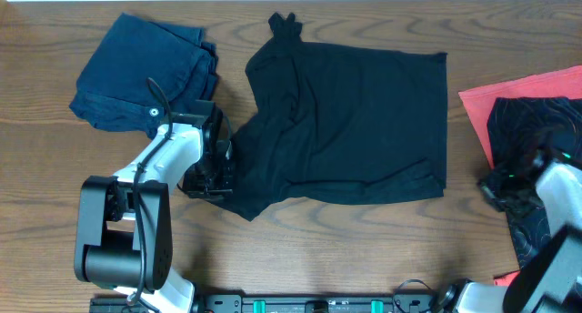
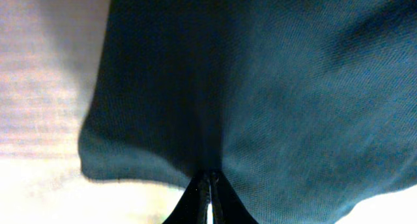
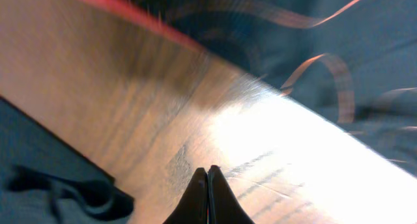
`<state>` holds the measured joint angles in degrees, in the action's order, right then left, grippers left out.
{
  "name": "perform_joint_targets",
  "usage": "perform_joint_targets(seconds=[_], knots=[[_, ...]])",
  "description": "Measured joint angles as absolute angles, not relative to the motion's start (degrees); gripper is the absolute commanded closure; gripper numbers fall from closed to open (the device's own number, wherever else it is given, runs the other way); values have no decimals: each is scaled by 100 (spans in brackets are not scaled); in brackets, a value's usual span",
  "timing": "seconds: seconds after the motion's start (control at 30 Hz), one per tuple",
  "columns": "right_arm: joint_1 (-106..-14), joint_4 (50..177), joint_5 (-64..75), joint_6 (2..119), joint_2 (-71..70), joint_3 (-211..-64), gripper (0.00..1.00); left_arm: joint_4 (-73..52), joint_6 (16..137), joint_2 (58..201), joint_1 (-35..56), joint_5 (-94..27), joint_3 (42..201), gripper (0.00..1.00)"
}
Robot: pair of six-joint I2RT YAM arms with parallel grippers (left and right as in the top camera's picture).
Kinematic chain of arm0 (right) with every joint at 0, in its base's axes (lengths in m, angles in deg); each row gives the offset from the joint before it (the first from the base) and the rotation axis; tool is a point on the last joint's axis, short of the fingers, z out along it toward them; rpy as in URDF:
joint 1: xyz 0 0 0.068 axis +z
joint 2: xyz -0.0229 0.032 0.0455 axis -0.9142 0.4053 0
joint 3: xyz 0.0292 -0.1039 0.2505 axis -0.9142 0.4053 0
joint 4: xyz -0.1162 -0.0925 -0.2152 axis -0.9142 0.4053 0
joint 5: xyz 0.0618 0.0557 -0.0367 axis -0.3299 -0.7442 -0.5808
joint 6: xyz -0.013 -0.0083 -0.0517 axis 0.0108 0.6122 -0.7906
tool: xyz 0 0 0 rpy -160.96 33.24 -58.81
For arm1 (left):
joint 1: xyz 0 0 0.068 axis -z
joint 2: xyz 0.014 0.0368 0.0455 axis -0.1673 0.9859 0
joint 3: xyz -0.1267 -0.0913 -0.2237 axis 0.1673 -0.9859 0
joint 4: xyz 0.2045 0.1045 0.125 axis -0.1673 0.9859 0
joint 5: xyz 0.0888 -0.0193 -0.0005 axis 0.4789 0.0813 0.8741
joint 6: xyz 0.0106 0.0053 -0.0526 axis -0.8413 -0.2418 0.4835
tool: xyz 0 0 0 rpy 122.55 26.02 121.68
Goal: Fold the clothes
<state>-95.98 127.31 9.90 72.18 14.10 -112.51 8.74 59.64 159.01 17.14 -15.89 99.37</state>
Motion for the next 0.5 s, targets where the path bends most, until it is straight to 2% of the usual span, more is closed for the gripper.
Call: perform_joint_targets(seconds=[0.07, 0.1, 0.13, 0.17, 0.23, 0.3, 0.4, 0.5], knots=[[-9683, 12733, 1032, 7288, 1093, -11273, 98, 999, 6012, 15904, 1714, -1587, 9935, 94], [-9694, 12731, 973, 7296, 975, -11278, 89, 1010, 6036, 15901, 1714, -1589, 9935, 92], [-9692, 12727, 901, 7303, 914, -11282, 81, 1001, 6047, 15901, 1714, -1589, 9935, 87], [-9683, 12716, 737, 7277, 857, -11291, 67, 979, 6071, 15904, 1714, -1584, 9935, 78], [-9557, 12690, 424, 7117, 846, -11295, 52, 914, 6080, 15901, 1714, -1584, 9935, 60], [-9321, 12639, 201, 7056, 868, -11291, 39, 850, 6109, 15904, 1714, -1573, 9935, 46], [-8901, 12427, -6, 6971, 932, -11245, 31, 804, 6161, 15904, 1714, -1569, 9930, 39], [-8477, 11922, -227, 6894, 1146, -11050, 29, 723, 6170, 15904, 1714, -1580, 9930, 38]])
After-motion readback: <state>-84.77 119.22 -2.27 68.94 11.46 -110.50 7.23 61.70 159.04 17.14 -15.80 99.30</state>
